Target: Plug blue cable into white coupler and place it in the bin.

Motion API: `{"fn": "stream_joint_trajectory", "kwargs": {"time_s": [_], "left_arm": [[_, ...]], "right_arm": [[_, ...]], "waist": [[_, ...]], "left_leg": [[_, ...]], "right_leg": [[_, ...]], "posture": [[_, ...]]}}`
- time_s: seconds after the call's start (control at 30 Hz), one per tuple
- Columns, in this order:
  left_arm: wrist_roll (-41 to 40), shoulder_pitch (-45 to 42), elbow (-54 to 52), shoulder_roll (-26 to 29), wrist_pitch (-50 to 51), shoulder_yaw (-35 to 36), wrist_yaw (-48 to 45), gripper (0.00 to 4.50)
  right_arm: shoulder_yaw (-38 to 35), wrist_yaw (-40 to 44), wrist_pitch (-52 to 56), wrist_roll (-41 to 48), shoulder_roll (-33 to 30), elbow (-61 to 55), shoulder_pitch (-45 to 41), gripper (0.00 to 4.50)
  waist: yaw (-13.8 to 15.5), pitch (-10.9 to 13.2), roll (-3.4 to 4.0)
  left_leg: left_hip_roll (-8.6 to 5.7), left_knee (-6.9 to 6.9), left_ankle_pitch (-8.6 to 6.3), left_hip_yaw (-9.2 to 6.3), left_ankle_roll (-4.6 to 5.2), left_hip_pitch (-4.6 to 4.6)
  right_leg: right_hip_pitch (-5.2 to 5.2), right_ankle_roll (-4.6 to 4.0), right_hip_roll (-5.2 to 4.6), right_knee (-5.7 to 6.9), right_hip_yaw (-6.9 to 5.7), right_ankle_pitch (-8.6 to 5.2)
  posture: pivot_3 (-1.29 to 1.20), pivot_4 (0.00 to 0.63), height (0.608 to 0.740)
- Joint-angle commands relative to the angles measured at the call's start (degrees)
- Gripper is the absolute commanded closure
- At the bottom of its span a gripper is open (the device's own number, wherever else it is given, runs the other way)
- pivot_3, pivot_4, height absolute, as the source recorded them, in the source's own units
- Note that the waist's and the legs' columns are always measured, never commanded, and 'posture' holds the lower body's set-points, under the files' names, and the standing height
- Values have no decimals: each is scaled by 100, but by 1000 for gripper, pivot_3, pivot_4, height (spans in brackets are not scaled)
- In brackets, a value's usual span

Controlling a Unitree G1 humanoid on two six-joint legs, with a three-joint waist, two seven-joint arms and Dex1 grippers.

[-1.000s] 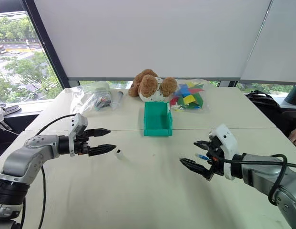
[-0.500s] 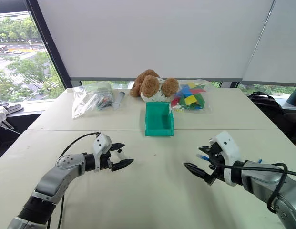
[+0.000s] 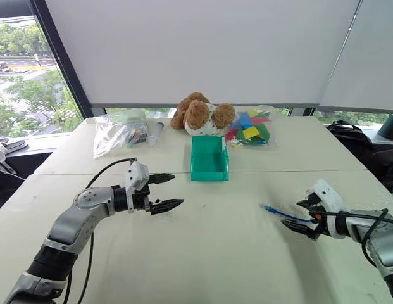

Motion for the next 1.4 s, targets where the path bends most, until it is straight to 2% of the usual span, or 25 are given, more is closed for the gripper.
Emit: {"fn": "stream_joint_trajectory", "kwargs": {"time_s": [0.03,0.1,0.33,0.43,0.57,0.73,0.83,0.93,1.07,1.13,1.2,1.4], "left_arm": [[-62,-101,-144,7,-57,55,-34,0],[-58,-111,-149,-1,-56,67,-28,0],[-32,-198,-63,21,-95,139,7,0],[-53,-282,24,74,-86,195,-31,0],[-222,-485,152,166,108,316,-143,0],[-403,-567,147,418,355,193,-663,0],[-428,-544,78,513,417,90,-927,0],[-381,-487,-18,592,301,-43,-1214,0],[-126,-400,51,678,-134,-294,-1520,0],[48,-366,137,692,-430,-452,-1674,0],[146,-358,210,688,-652,-585,-1848,0],[433,-398,698,626,-1308,-945,-2381,0]], "right_arm": [[225,530,-447,-316,-18,660,-304,270],[328,625,-649,-467,69,1023,-486,913],[464,901,-885,-678,235,1417,-759,4486],[410,940,-598,-557,297,856,-779,4486],[631,1079,-57,-366,379,-861,-770,4486],[1390,1192,828,-171,913,-2442,-1206,4486],[1942,1199,1020,-373,1324,-2501,-1576,4486],[2640,1254,788,-877,1707,-1998,-1965,4486],[3184,1252,472,-1473,1953,-1199,-2323,4486],[3255,1284,392,-1584,2028,-930,-2437,3947],[3241,1331,322,-1631,2032,-847,-2508,3173],[2627,1304,788,-1258,1816,-1714,-2438,56]], "waist": [[0,0,1],[0,0,0],[8,0,-2],[3,0,-2],[-66,3,4],[-131,3,4],[-111,4,3],[-93,4,2],[-91,4,2],[-117,3,0],[-119,3,1],[-105,3,2]], "left_leg": [[0,0,0,0,0,0],[1,0,0,-3,0,6],[3,-2,-1,-3,0,67],[4,-2,-1,-4,0,73],[6,-10,-1,-4,0,73],[8,-20,-1,-11,0,73],[8,-20,-1,-13,0,72],[5,-19,-1,-15,0,67],[-2,-18,-1,-12,0,61],[-2,-18,-1,-10,0,61],[1,-18,-1,-10,0,66],[3,-18,-1,-11,0,64]], "right_leg": [[1,0,0,0,0,0],[7,1,0,0,0,1],[71,-2,-4,-9,0,-1],[75,-3,-4,-8,0,-2],[65,1,-3,-3,2,0],[60,6,1,1,0,-1],[58,5,0,1,-2,-1],[59,3,-3,-3,-3,-2],[57,3,-11,-7,-2,-2],[56,3,-11,-8,0,-2],[57,2,-8,-4,-1,-2],[54,1,-5,-2,-1,-2]], "posture": [[0,150,740],[0,150,740],[0,150,740],[0,150,740],[0,150,740],[0,150,740],[0,150,740],[0,150,740],[0,150,740],[0,150,740],[0,150,740],[0,150,740]]}}
